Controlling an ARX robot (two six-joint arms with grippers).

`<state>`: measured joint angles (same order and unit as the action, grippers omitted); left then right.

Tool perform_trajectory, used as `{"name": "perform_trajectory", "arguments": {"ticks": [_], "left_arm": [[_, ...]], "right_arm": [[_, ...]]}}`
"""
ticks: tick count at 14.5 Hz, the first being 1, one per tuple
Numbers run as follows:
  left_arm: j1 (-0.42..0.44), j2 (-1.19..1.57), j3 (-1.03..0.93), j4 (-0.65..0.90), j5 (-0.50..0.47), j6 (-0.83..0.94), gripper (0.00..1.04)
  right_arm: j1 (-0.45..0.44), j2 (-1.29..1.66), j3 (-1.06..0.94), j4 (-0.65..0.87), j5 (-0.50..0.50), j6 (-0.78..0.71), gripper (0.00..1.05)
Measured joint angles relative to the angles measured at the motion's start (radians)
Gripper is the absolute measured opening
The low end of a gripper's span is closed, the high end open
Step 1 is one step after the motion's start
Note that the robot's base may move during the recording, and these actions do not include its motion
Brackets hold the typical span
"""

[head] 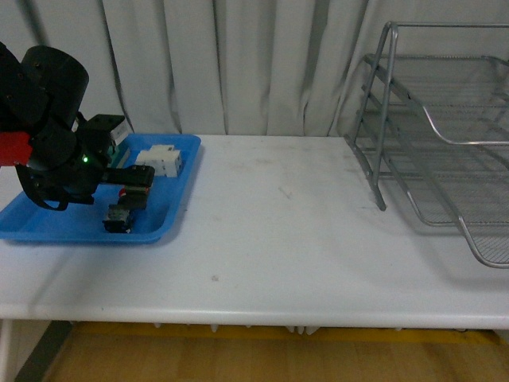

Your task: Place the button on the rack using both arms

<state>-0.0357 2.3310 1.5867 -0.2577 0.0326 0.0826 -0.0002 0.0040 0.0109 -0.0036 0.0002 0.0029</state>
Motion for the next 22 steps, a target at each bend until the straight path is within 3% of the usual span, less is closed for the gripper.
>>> {"name": "perform_trajectory", "arguments": {"ticks": [6,11,13,17,22], "left_arm": [[-0.003,0.068,0.025,0.027,-0.026,-0.003,0.98],[-0.004,0.075,0.026,0.038,-0.025,-0.007,0.45],[-0.003,0.074,0.023,0.060,-0.025,-0.017,0.37],[0.000,-0.078,-0.125,0.164,0.014,-0.030,0.36],[0.003,-0.557,-0.563,0.306,0.042,-0.006,0.36]], "right_arm": [[0.000,0.000,0.000,0.000,0.000,0.000,0.98],[0.000,0.000,0.000,0.000,0.000,0.000,0.98],[0.000,0.000,0.000,0.000,0.000,0.000,0.98],[0.000,0.000,0.000,0.000,0.000,0.000,0.98],[0.000,0.000,0.000,0.000,0.000,0.000,0.98]]}}
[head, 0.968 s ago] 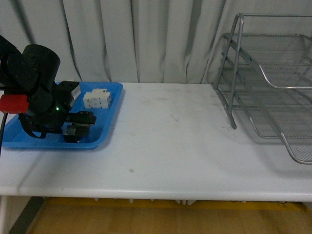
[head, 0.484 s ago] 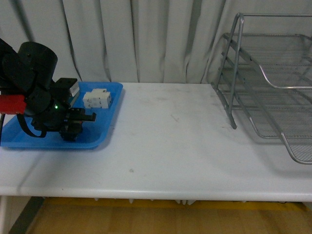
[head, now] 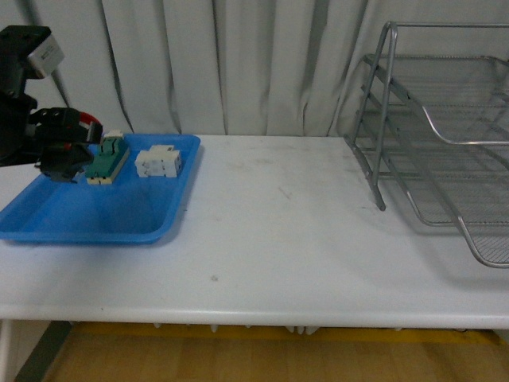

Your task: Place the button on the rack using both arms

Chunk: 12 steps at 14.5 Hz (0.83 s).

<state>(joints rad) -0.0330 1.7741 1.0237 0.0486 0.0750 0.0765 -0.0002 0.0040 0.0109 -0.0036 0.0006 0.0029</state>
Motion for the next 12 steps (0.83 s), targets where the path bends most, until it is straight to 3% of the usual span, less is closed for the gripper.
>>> {"name": "perform_trajectory", "arguments": {"ticks": [5,12], "left_arm": [[-0.005,-0.352,-0.379,0.069,-0.037,-0.020,0.36],[-0.047,-0.344,-0.441,0.103,-0.061,-0.069,0.36]], "right_arm": [[0.000,0.000,0.000,0.000,0.000,0.000,0.98],[0.000,0.000,0.000,0.000,0.000,0.000,0.98]]}}
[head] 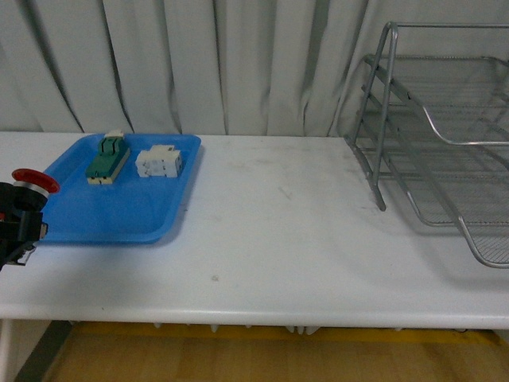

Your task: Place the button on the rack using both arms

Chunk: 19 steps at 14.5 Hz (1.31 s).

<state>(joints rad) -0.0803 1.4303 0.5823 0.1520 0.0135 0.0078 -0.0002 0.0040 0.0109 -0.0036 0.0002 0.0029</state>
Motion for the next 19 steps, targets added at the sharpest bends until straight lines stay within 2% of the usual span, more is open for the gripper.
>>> {"name": "perform_trajectory", "arguments": {"ticks": [6,19], "left_arm": [[-0.001,0.023,0.000,0.013,-0.030,-0.005,0.36],[-0.003,0.014,-0.011,0.041,-0.009,-0.004,0.36]], "right_arm": [[0.000,0.000,0.000,0.000,0.000,0.000,0.98],[0.000,0.000,0.000,-0.003,0.000,0.000,0.98]]}}
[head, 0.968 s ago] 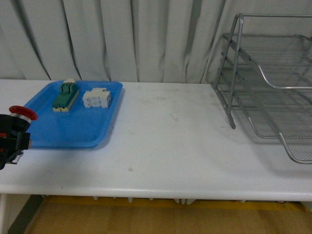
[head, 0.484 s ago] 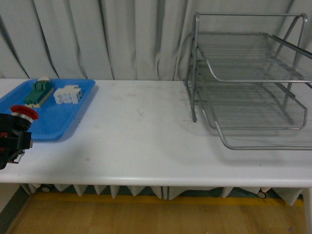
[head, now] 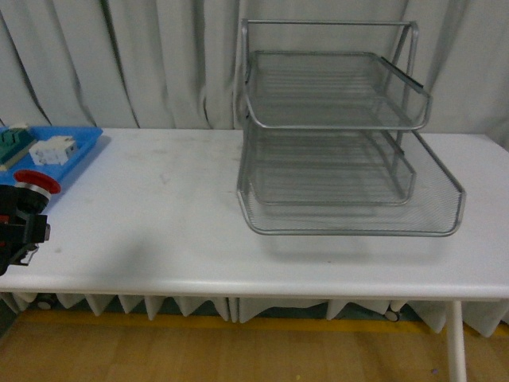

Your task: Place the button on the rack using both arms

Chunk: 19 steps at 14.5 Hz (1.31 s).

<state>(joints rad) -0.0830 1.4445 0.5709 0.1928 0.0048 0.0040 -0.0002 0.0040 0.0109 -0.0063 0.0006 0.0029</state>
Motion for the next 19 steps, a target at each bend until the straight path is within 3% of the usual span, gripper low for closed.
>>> {"name": "perform_trajectory", "arguments": {"ticks": [4,7,11,14,15,19], "left_arm": [[-0.022,0.010,-0.001,0.008,-0.003,-0.002,0.36],[-0.086,0.020,0.061,-0.035,-0.019,-0.012,0.36],[-0.281,0.261,0.463,-0.175,-0.084,0.051,0.36],[-0.362,0.463,0.719,-0.283,-0.091,0.105,0.36],[-0.401,0.593,0.901,-0.372,-0.098,0.129,0.36],[-0.408,0.755,1.105,-0.497,-0.118,0.138,0.36]], "right_arm": [[0.000,0.000,0.000,0.000,0.002,0.000,0.98],[0.000,0.000,0.000,0.002,0.003,0.000,0.98],[0.000,0.000,0.000,0.002,0.003,0.000,0.98],[0.000,0.000,0.000,0.003,0.003,0.000,0.98],[0.000,0.000,0.000,0.003,0.003,0.000,0.98],[0.000,0.000,0.000,0.002,0.003,0.000,0.98]]}}
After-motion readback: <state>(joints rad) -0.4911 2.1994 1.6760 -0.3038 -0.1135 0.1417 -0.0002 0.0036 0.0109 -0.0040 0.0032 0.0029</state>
